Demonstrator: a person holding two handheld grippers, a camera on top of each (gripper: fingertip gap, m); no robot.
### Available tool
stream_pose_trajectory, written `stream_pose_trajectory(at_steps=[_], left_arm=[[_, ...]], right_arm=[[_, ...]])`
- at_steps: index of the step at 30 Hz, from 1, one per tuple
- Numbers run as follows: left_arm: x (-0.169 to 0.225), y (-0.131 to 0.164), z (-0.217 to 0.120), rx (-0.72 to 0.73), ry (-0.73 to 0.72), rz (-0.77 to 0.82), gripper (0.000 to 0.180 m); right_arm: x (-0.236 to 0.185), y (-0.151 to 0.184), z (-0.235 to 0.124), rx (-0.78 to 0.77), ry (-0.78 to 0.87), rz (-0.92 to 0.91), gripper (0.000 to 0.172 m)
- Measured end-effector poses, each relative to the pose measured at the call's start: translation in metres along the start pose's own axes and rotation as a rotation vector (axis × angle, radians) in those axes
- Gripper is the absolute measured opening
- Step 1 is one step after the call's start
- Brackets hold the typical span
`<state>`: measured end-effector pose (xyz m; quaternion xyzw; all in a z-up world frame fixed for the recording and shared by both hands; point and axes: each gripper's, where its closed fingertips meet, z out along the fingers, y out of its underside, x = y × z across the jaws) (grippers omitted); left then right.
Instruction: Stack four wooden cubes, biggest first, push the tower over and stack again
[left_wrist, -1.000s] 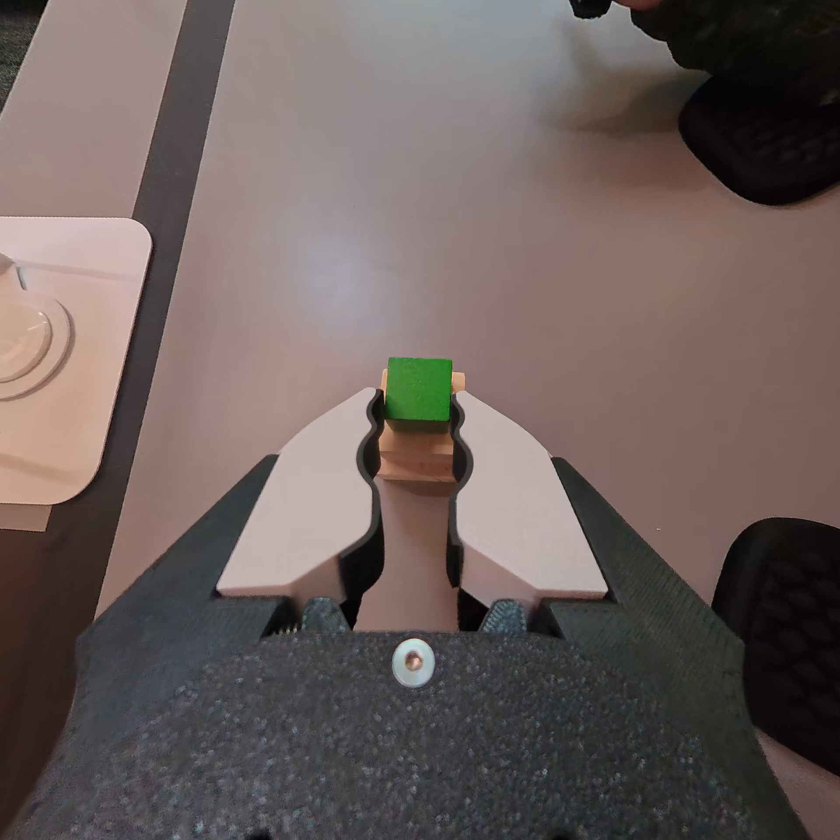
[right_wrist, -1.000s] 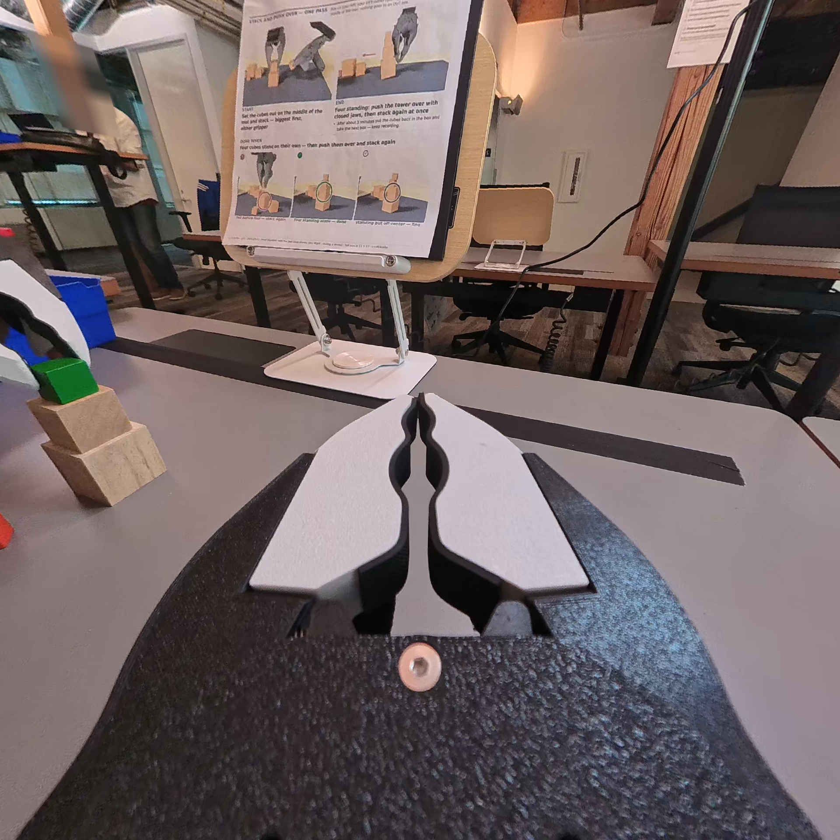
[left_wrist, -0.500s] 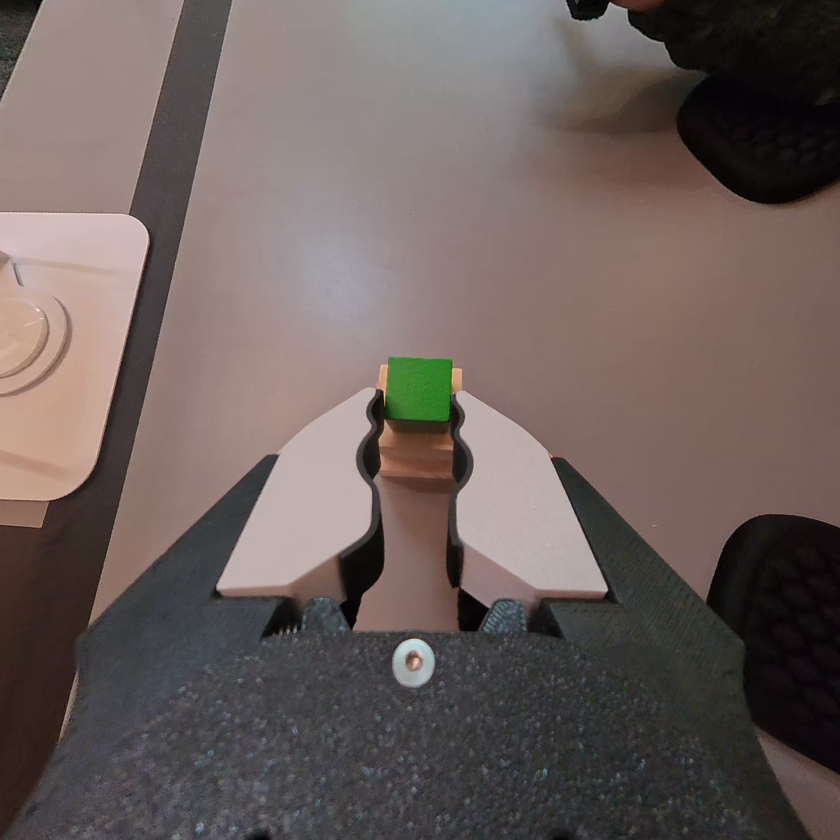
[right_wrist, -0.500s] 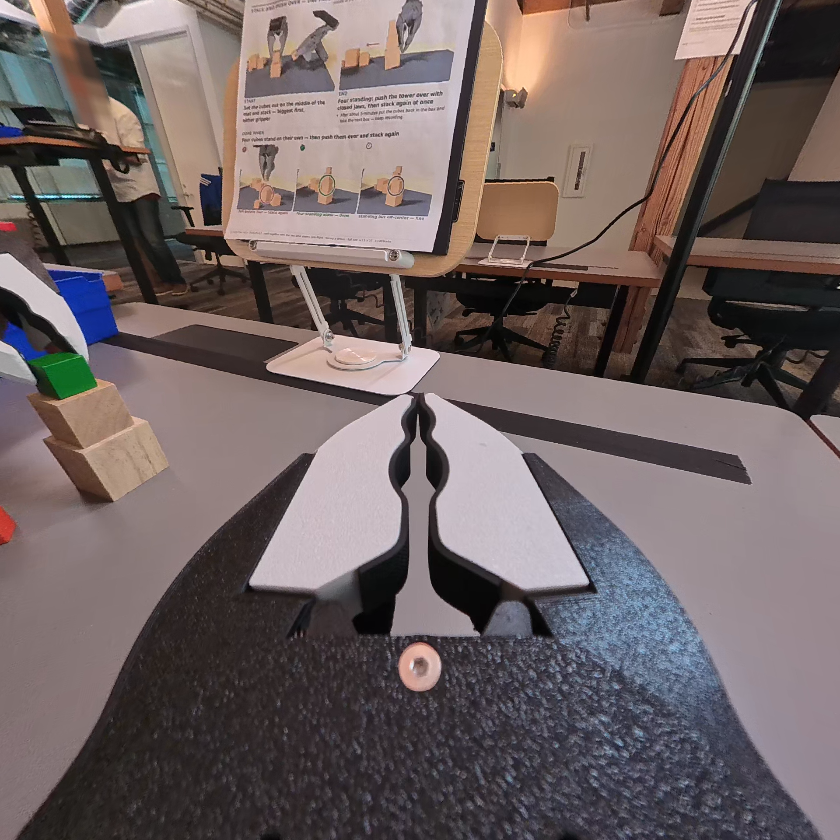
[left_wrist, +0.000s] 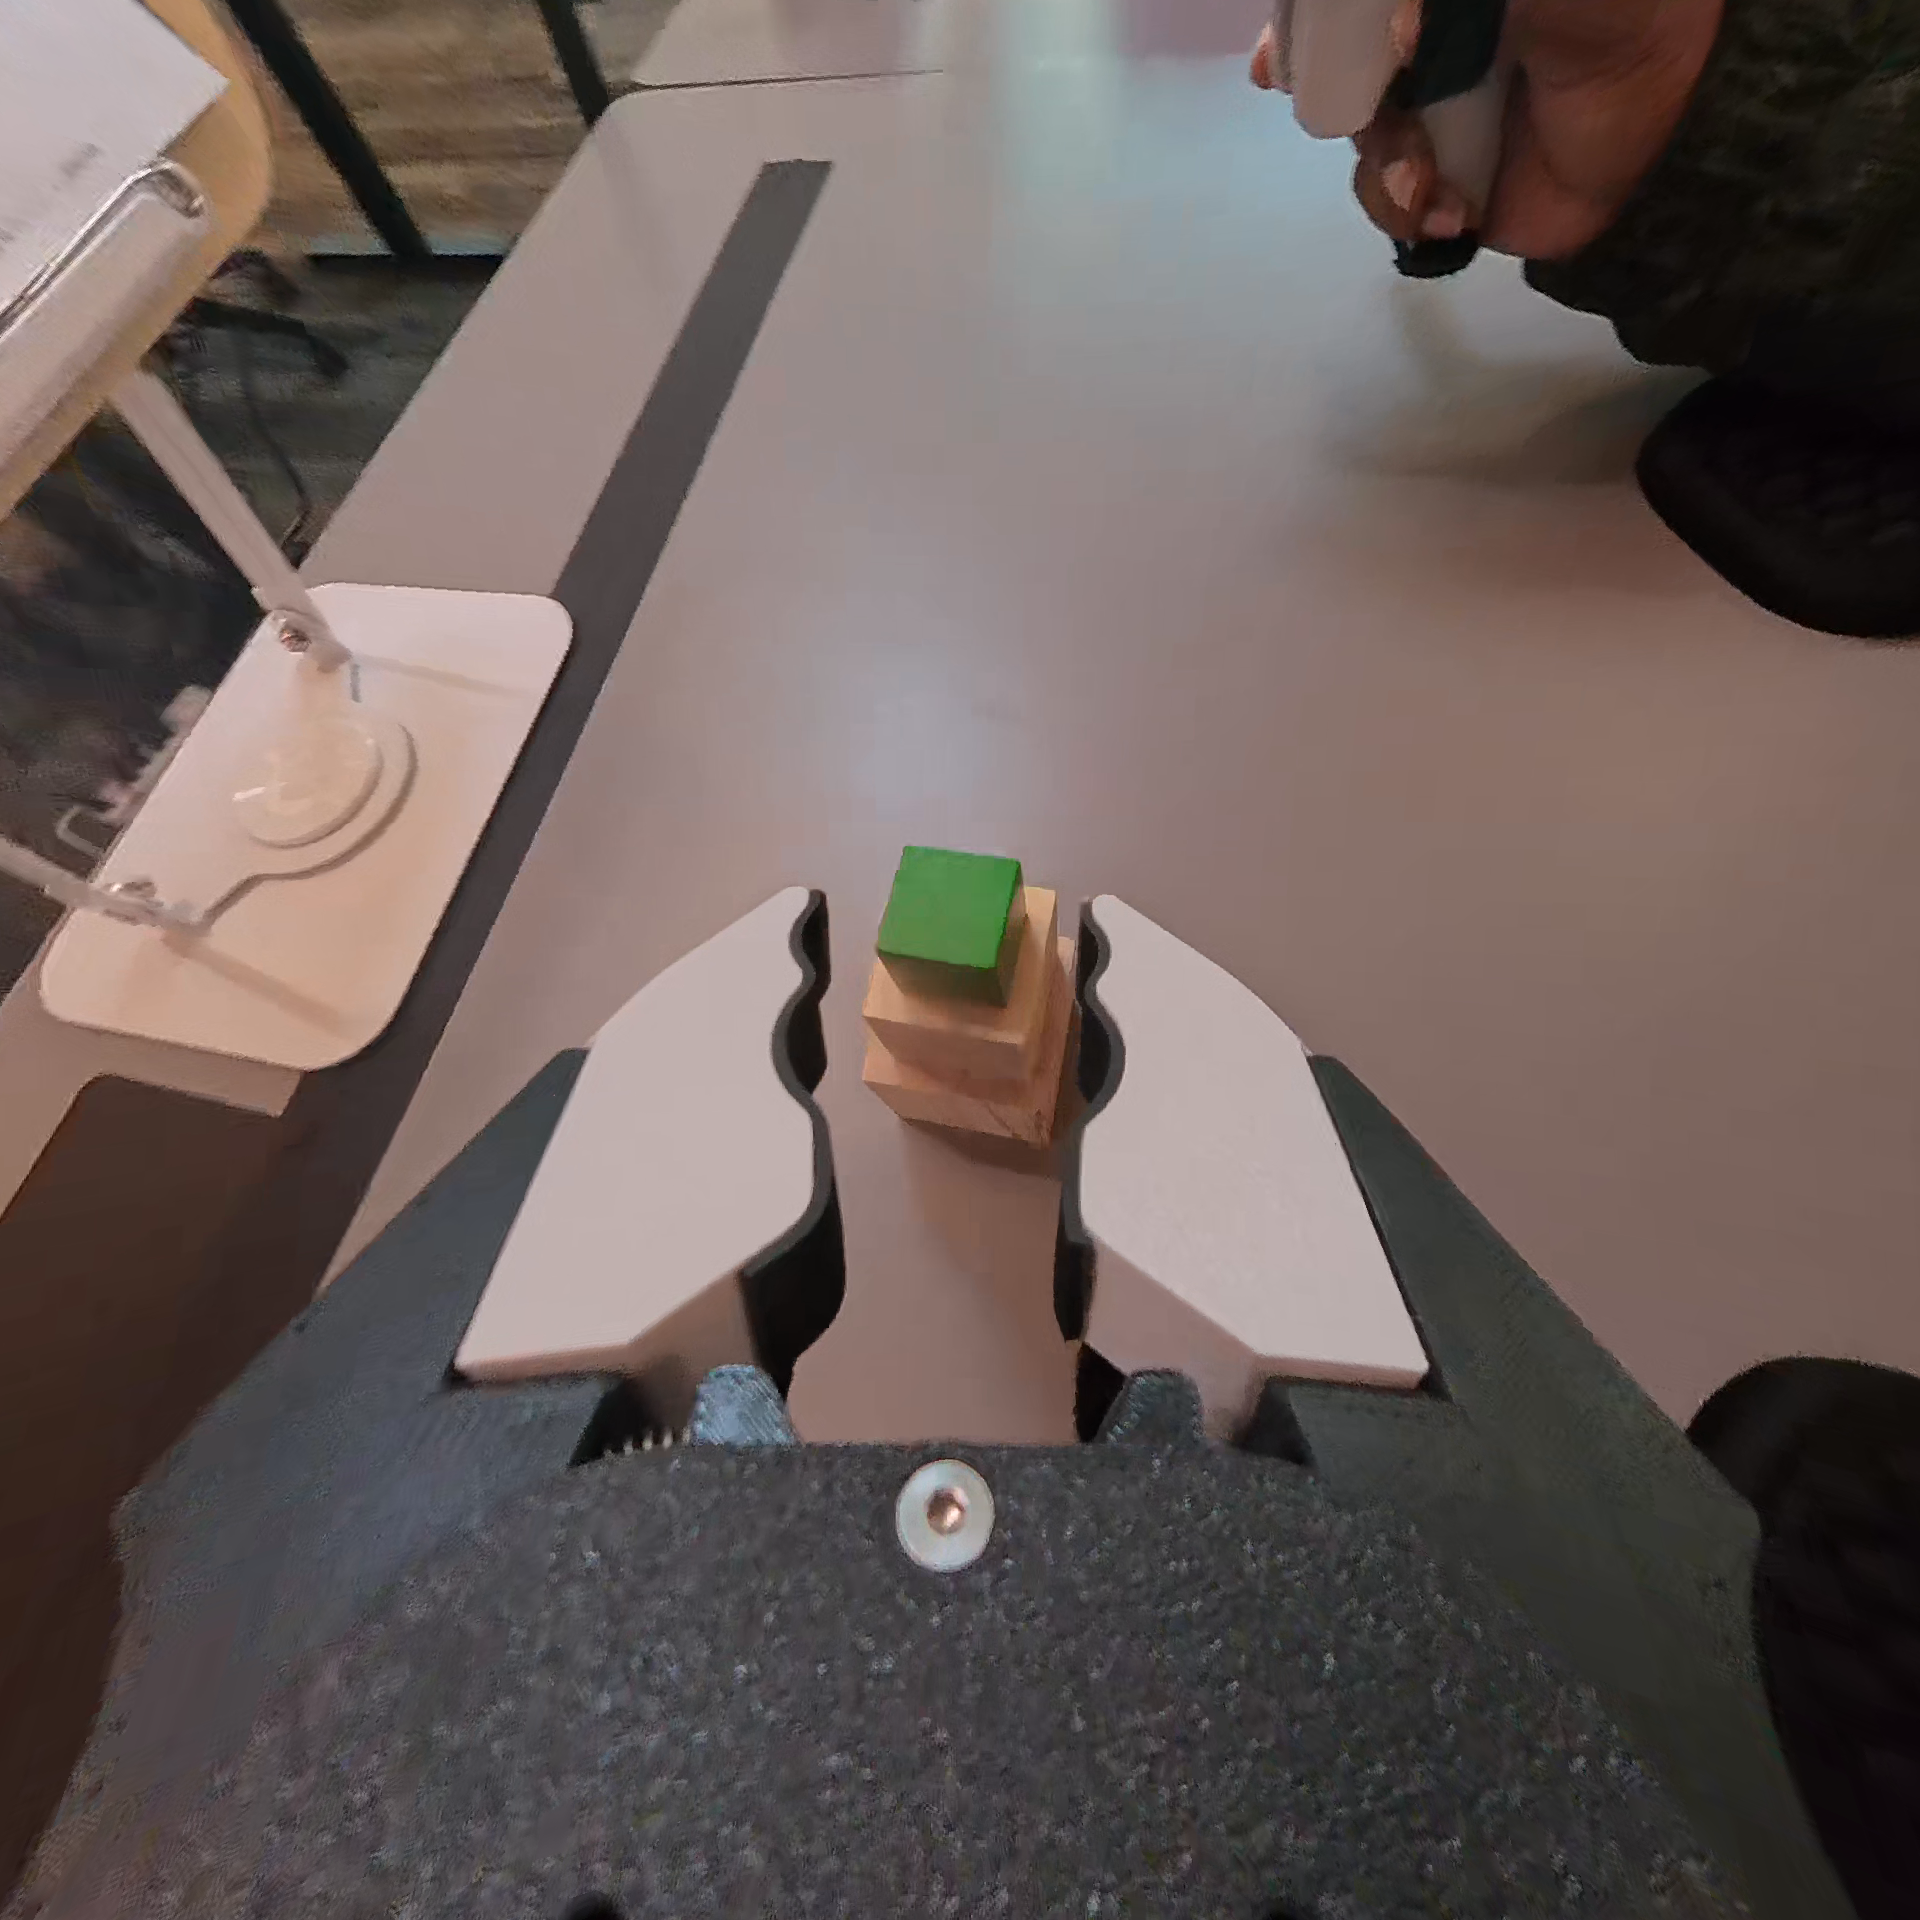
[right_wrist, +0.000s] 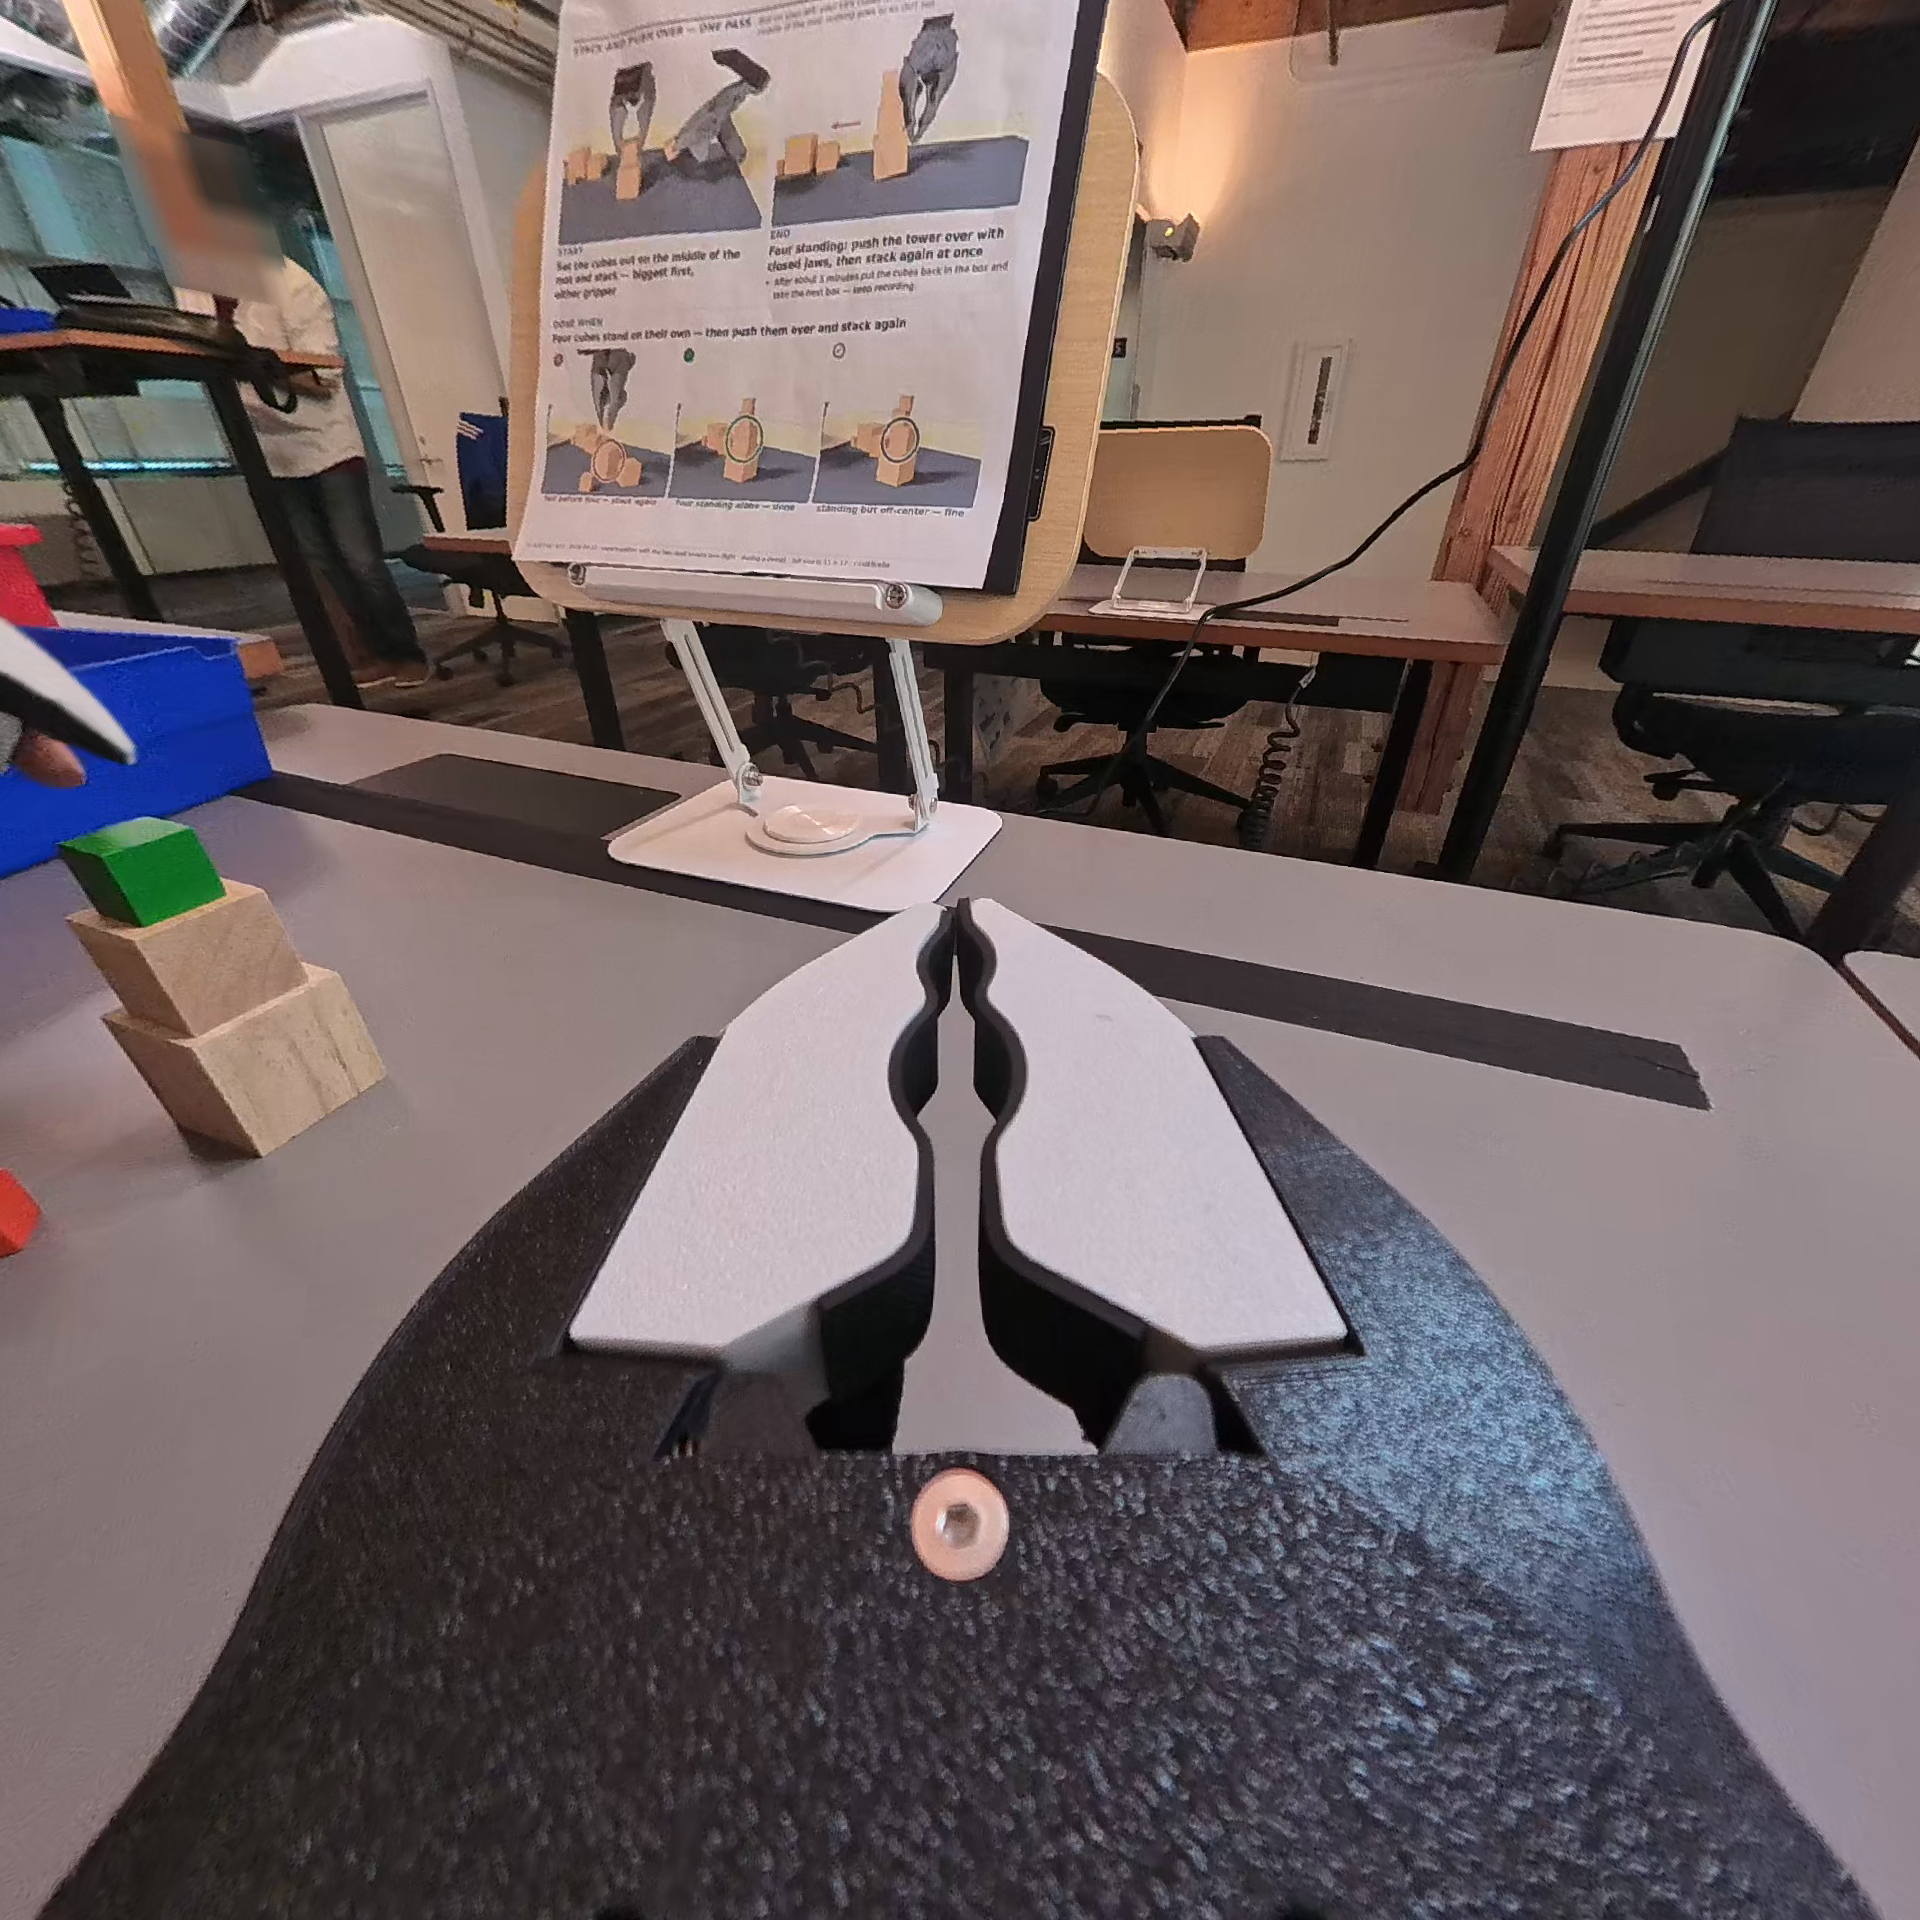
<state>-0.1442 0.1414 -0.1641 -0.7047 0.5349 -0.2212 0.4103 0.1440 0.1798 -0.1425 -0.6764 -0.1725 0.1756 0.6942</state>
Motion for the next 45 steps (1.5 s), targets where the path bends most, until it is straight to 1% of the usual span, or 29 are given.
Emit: stream_pose_trajectory(at_steps=[1,3,4,5,8,10,12,14,16,18,20,21,22,24,25,27,28,29,31,32,34,37,39,42,45], left_arm=[[0.004,0.004,-0.001,0.002,-0.033,-0.020,0.048],[0.013,0.015,-0.003,0.009,-0.108,-0.086,0.049],[0.022,0.019,-0.003,0.025,-0.121,-0.125,0.049],[0.030,0.026,-0.003,0.033,-0.147,-0.179,0.046],[0.055,0.060,0.001,-0.039,-0.223,-0.314,0.041],[0.070,0.085,0.008,-0.115,-0.255,-0.379,0.042],[0.081,0.100,0.015,-0.162,-0.272,-0.430,0.044],[0.084,0.105,0.021,-0.177,-0.292,-0.466,0.044],[0.087,0.108,0.030,-0.203,-0.274,-0.501,0.045],[0.088,0.108,0.037,-0.223,-0.276,-0.500,0.044],[0.085,0.106,0.041,-0.235,-0.298,-0.472,0.038],[0.084,0.104,0.043,-0.232,-0.305,-0.461,0.032],[0.084,0.102,0.043,-0.233,-0.305,-0.440,0.021],[0.086,0.098,0.043,-0.240,-0.270,-0.392,0.021],[0.090,0.086,0.041,-0.186,-0.203,-0.364,0.021],[0.083,0.062,0.027,-0.090,-0.152,-0.337,0.021],[0.080,0.045,0.018,-0.030,-0.107,-0.294,0.021],[0.071,0.030,0.008,0.014,-0.101,-0.259,0.021],[0.055,0.005,-0.008,0.057,-0.053,-0.174,0.021],[0.043,-0.004,-0.013,0.055,-0.052,-0.153,0.021],[0.026,-0.017,-0.017,0.034,0.008,-0.097,0.021],[0.008,-0.020,-0.011,-0.047,0.115,-0.026,0.021],[0.001,-0.016,-0.005,-0.087,0.180,-0.029,0.021],[-0.004,-0.007,0.003,-0.137,0.226,-0.024,0.021],[-0.003,-0.005,0.008,-0.142,0.252,-0.022,0.021]], right_arm=[[0.000,0.000,0.000,0.000,0.000,-0.002,0.000],[-0.001,0.000,0.000,0.001,0.000,-0.004,0.000],[-0.001,0.000,0.000,0.001,0.000,-0.004,0.000],[-0.001,0.000,0.000,0.001,0.001,-0.004,0.000],[-0.001,0.002,0.001,-0.004,-0.002,-0.001,0.000],[-0.003,0.003,0.002,-0.009,-0.007,0.001,0.000],[-0.005,0.004,0.003,-0.012,-0.011,-0.002,0.000],[-0.006,0.003,0.003,-0.011,-0.013,-0.004,0.000],[-0.005,0.002,0.002,-0.008,-0.012,-0.003,0.000],[-0.004,0.001,0.001,-0.002,-0.009,-0.002,0.000],[-0.003,-0.001,0.001,0.002,-0.007,0.002,0.000],[-0.003,-0.001,0.001,0.003,-0.006,0.004,0.000],[-0.003,-0.001,0.000,0.004,-0.006,0.004,0.000],[-0.003,-0.002,0.000,0.007,-0.007,0.007,0.000],[-0.003,-0.003,0.000,0.008,-0.009,0.009,0.000],[-0.004,-0.002,0.001,0.008,-0.014,0.010,0.000],[-0.005,-0.002,0.001,0.007,-0.016,0.009,0.000],[-0.006,-0.001,0.002,0.004,-0.019,0.008,0.000],[-0.008,0.000,0.002,-0.001,-0.025,0.006,0.000],[-0.008,0.000,0.002,-0.002,-0.026,0.005,0.000],[-0.008,0.001,0.002,-0.004,-0.027,0.005,0.000],[-0.006,0.001,0.002,-0.002,-0.023,0.007,0.000],[-0.005,0.000,0.002,-0.001,-0.020,0.010,0.000],[-0.003,0.001,0.001,-0.001,-0.018,0.011,0.000],[-0.003,0.002,0.002,-0.005,-0.018,0.012,0.000]])
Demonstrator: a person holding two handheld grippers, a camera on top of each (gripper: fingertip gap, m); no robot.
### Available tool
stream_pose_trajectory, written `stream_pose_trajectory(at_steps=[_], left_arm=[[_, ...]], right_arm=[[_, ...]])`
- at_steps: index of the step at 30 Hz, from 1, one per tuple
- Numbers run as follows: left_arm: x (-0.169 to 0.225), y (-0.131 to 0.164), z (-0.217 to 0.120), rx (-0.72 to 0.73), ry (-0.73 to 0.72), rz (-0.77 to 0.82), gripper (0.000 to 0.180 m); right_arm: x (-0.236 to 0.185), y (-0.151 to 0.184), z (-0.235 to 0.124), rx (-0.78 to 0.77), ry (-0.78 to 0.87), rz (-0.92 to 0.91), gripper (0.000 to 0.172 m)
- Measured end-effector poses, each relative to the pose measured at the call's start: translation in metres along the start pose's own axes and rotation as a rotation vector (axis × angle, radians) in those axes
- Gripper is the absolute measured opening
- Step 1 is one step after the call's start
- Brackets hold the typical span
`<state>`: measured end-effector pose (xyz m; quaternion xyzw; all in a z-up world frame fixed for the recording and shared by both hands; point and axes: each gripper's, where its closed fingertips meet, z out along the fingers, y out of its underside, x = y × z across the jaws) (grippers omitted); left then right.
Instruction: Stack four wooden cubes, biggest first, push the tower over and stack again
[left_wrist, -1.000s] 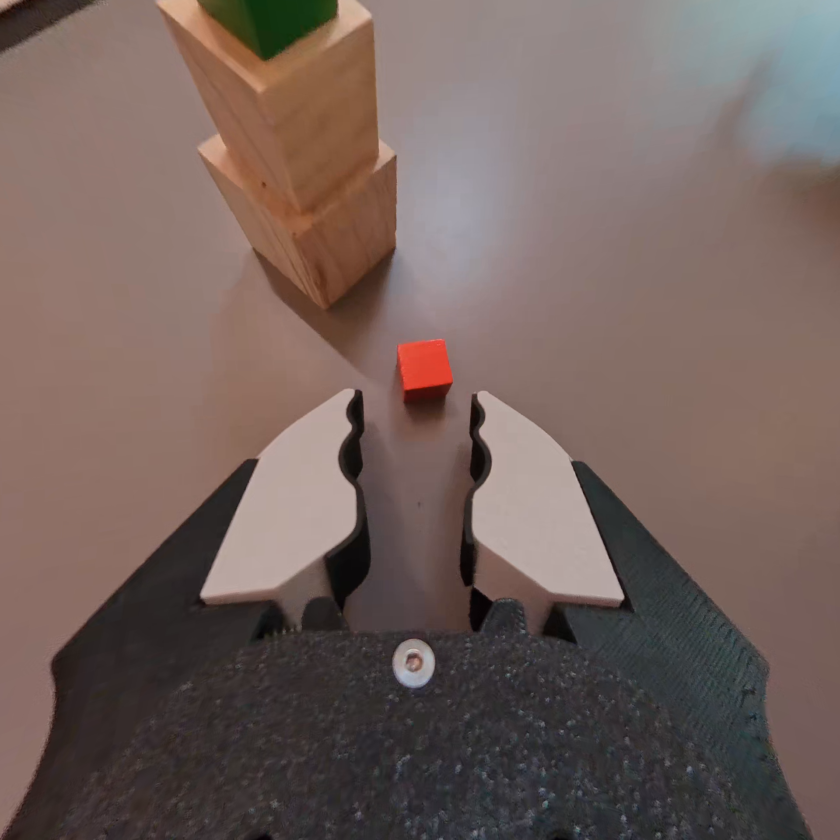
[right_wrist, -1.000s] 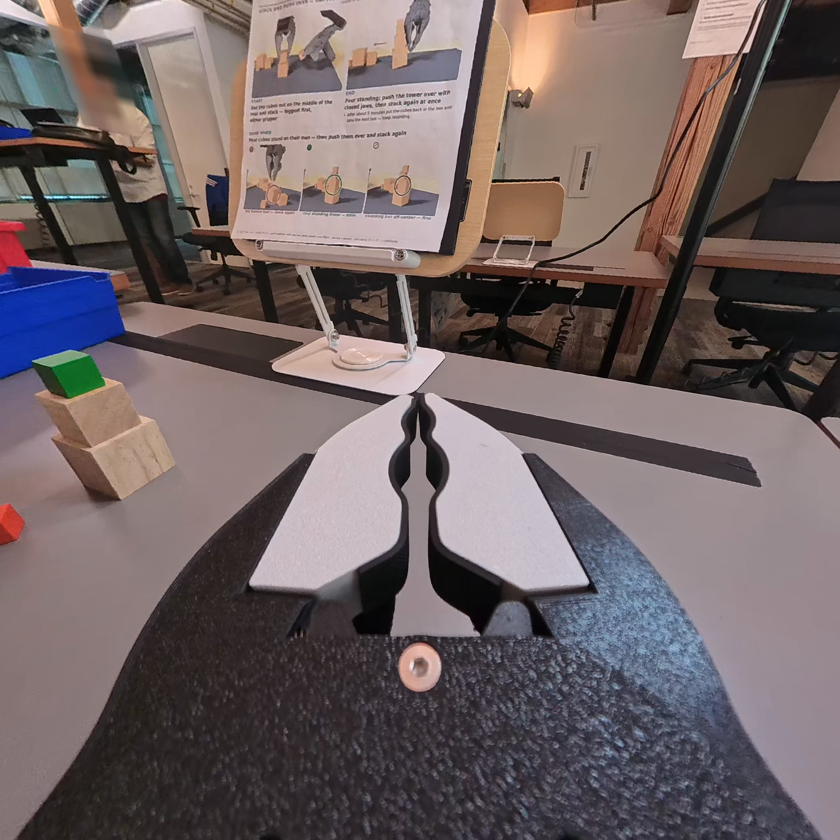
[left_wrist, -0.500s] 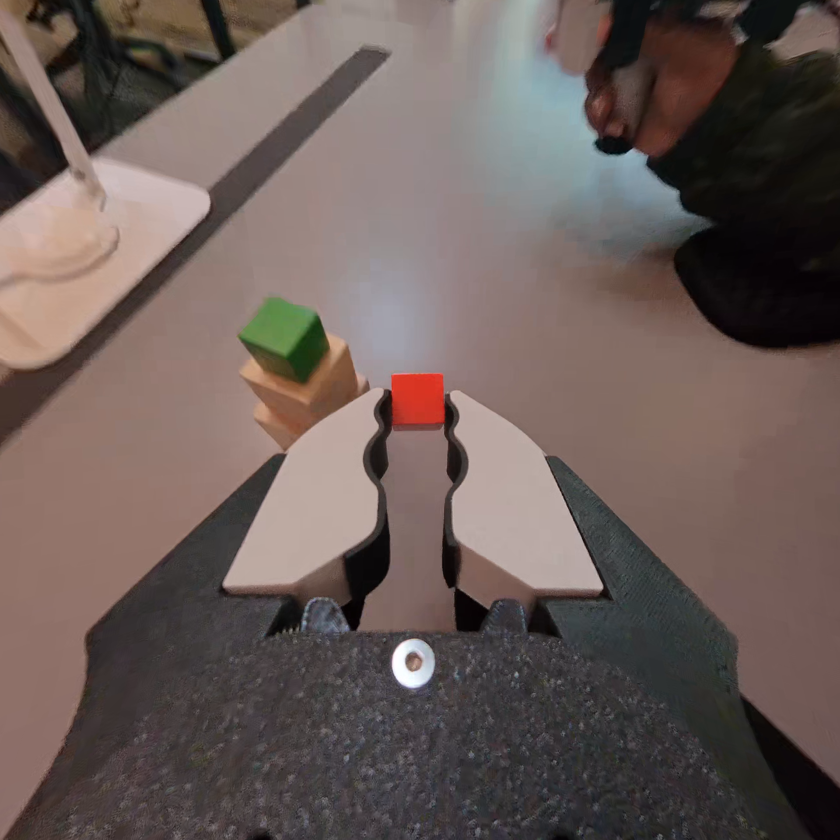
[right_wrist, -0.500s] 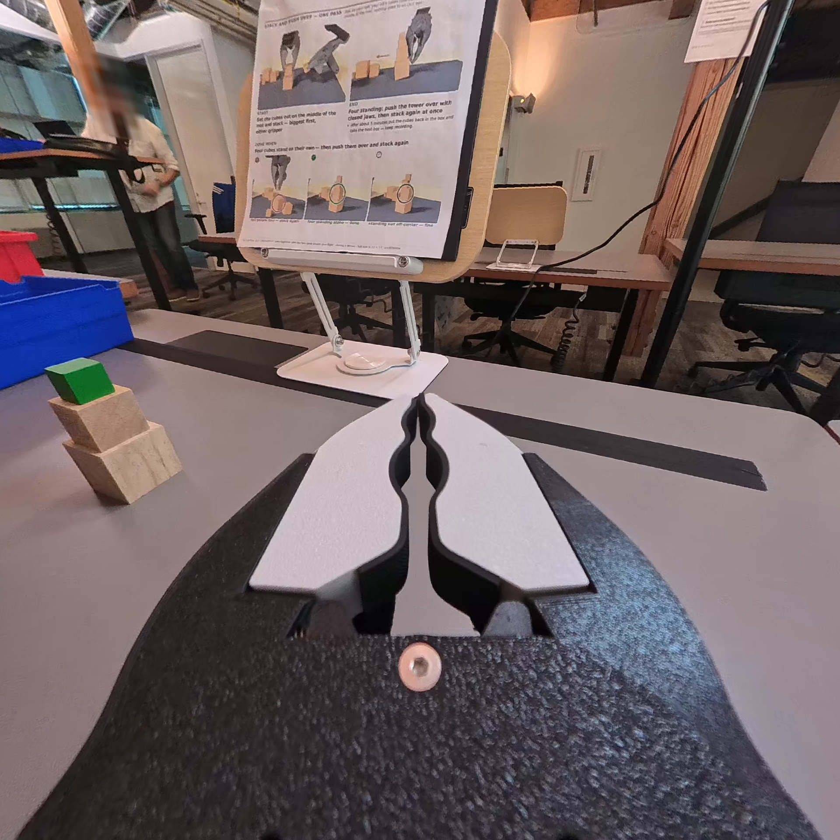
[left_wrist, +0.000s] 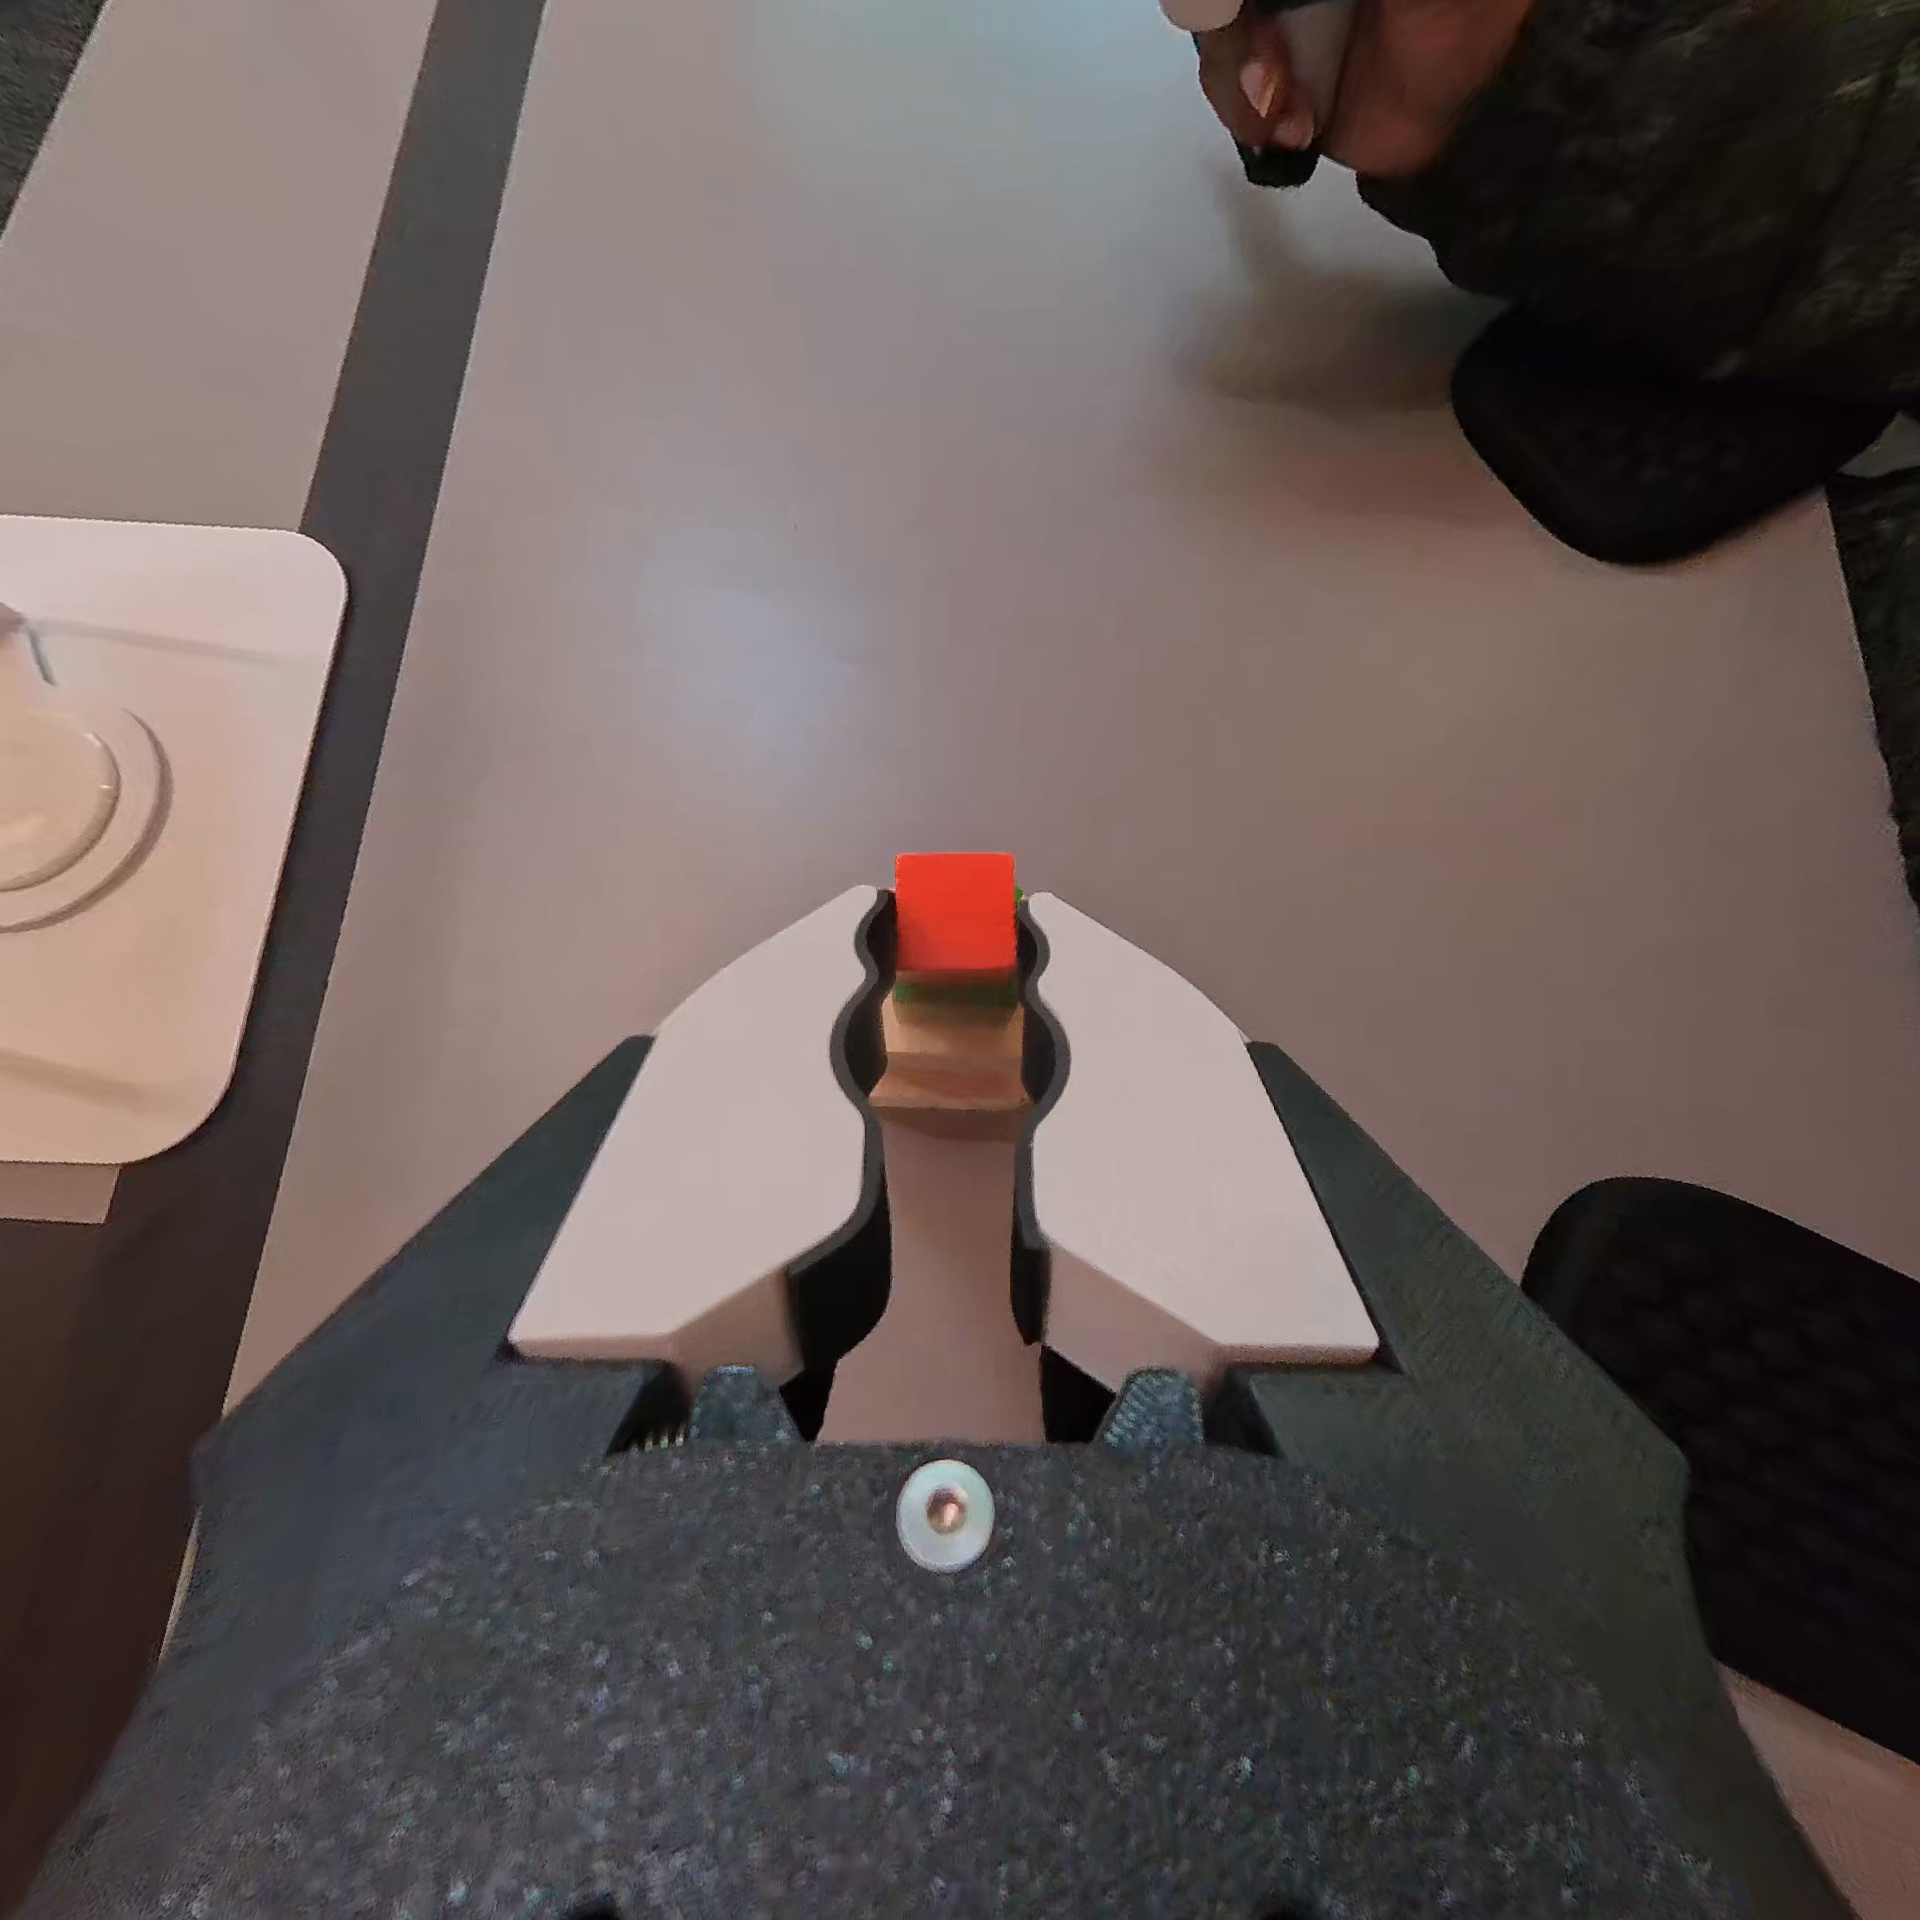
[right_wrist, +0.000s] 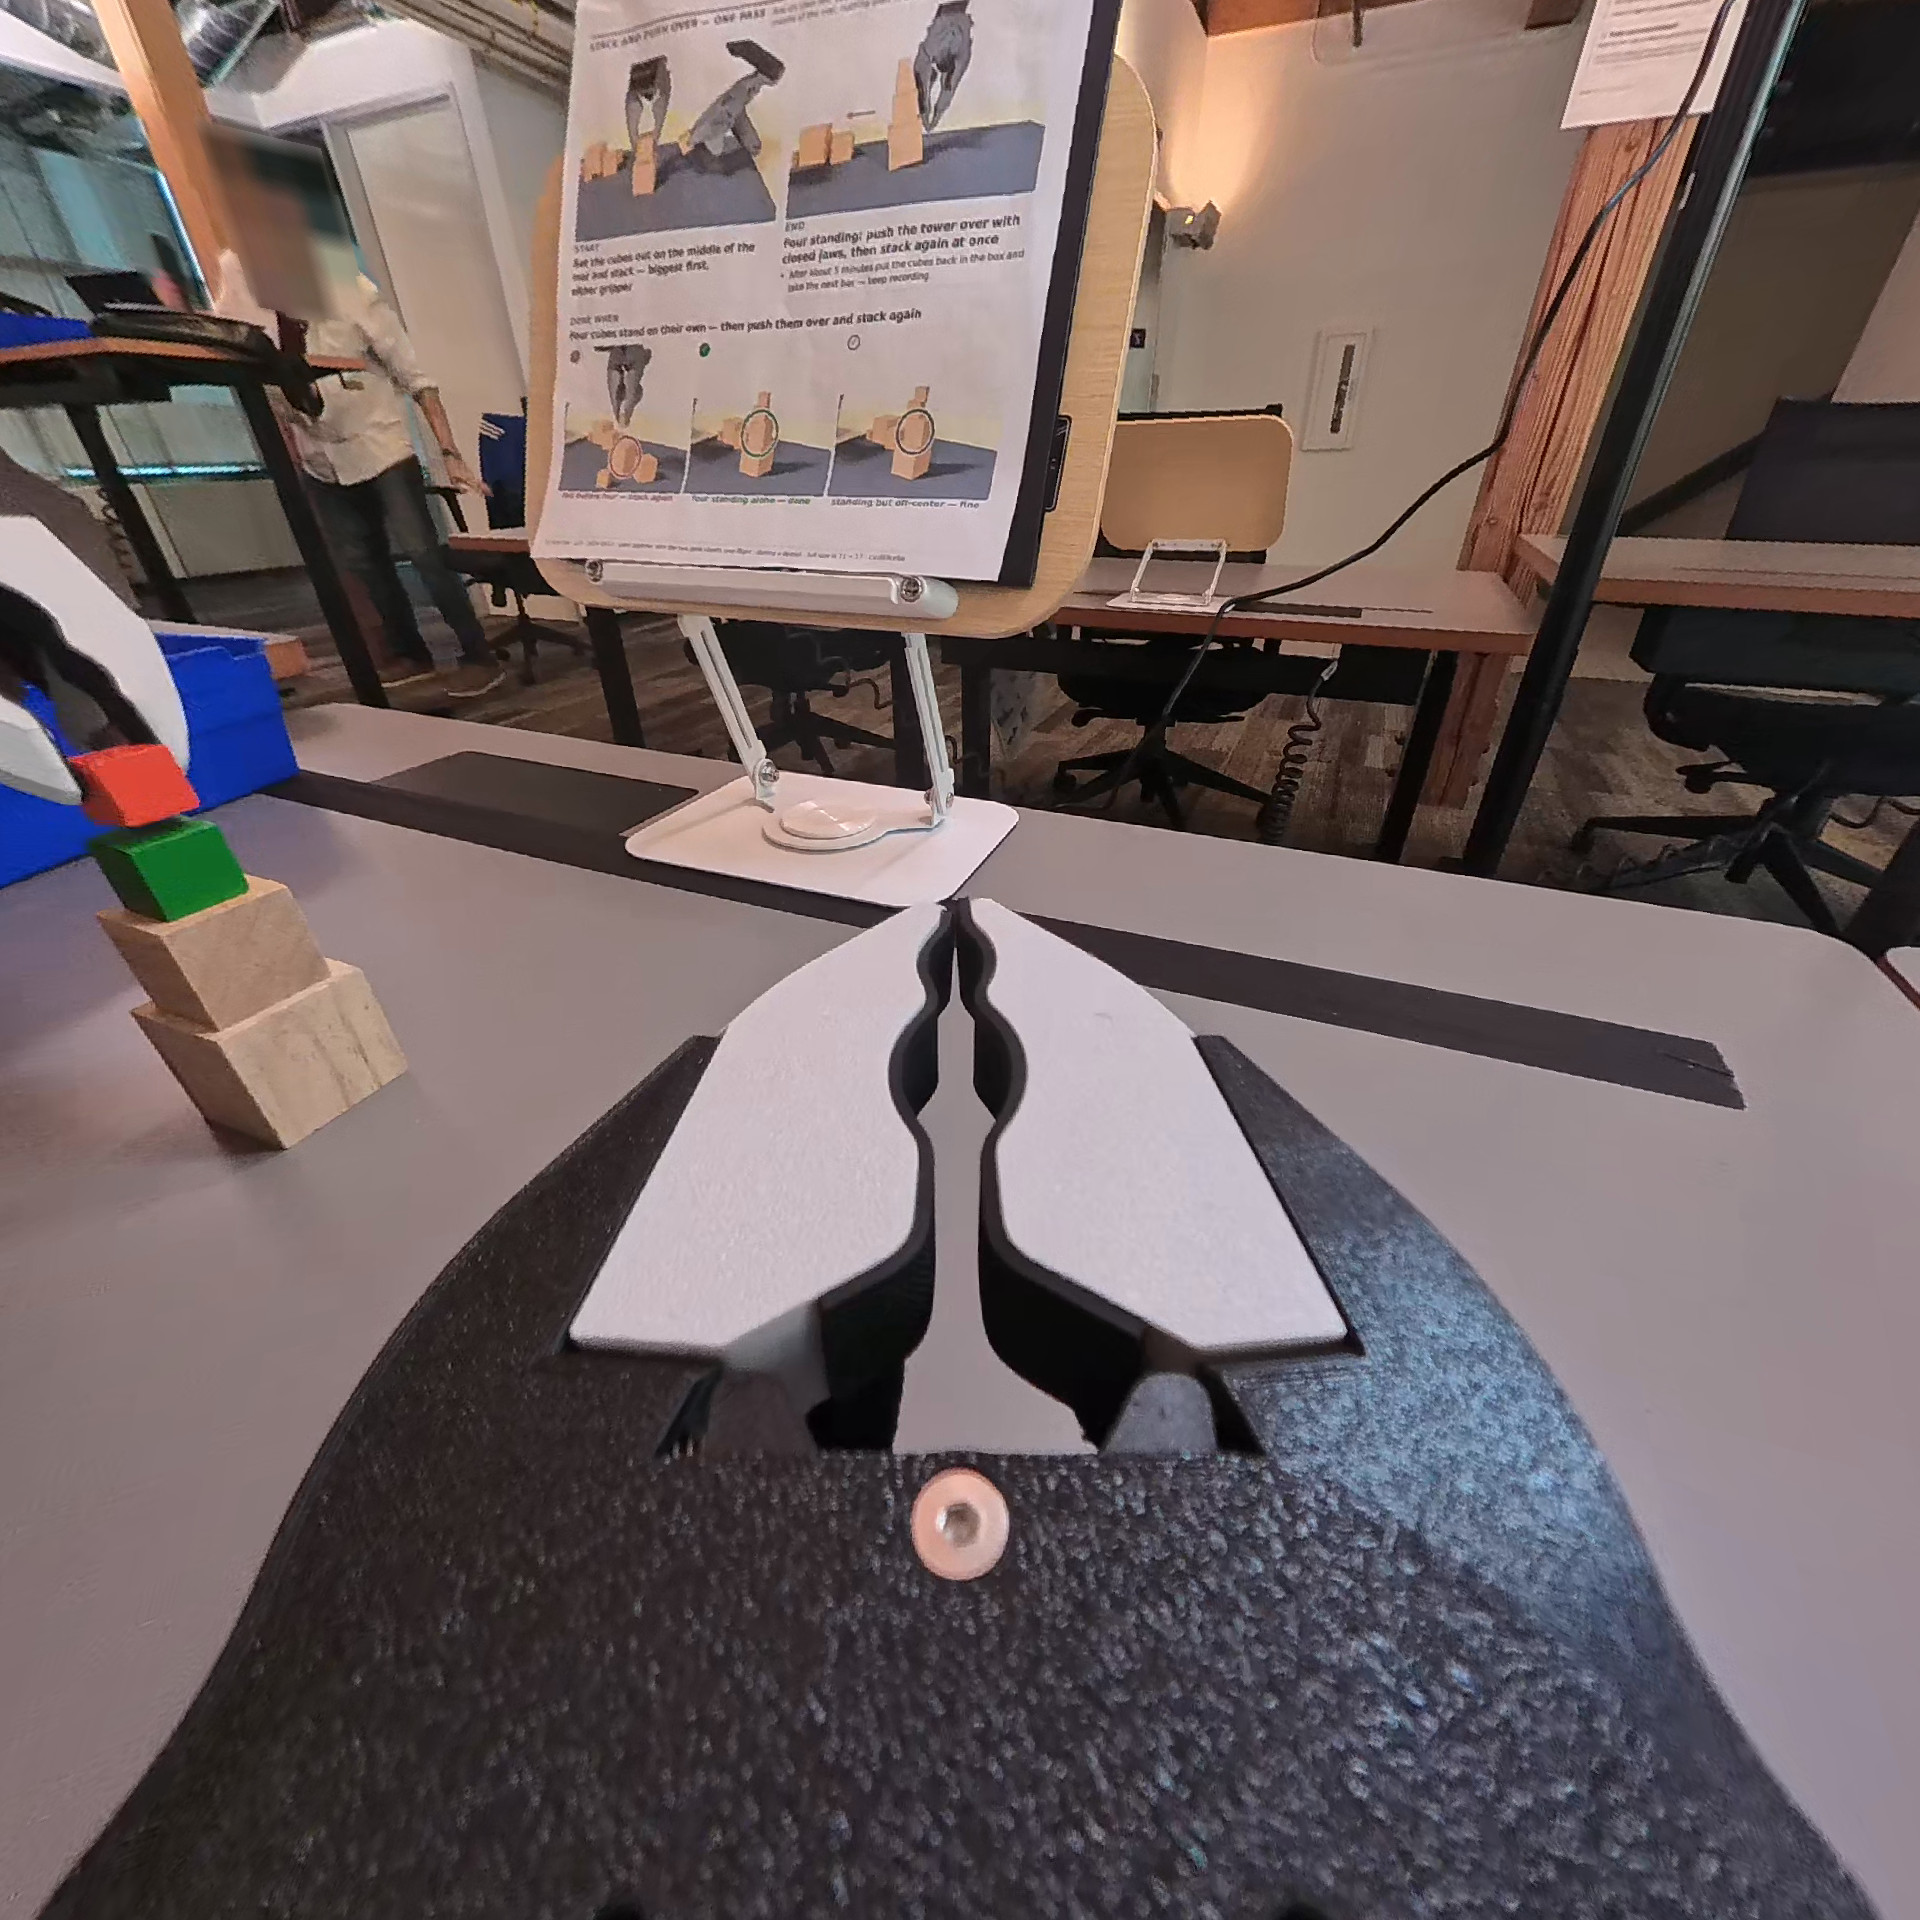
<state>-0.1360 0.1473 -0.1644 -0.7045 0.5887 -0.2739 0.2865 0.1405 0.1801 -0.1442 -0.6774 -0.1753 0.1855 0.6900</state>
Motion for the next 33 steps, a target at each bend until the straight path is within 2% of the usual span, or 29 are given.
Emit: stream_pose_trajectory(at_steps=[21,33], left_arm=[[0.003,0.005,0.005,-0.073,0.051,0.042,0.024],[0.003,-0.006,-0.007,-0.016,0.015,0.053,0.026]], right_arm=[[-0.001,0.004,0.002,-0.012,-0.006,-0.007,0.000],[-0.001,0.004,0.002,-0.011,-0.006,-0.008,0.000]])
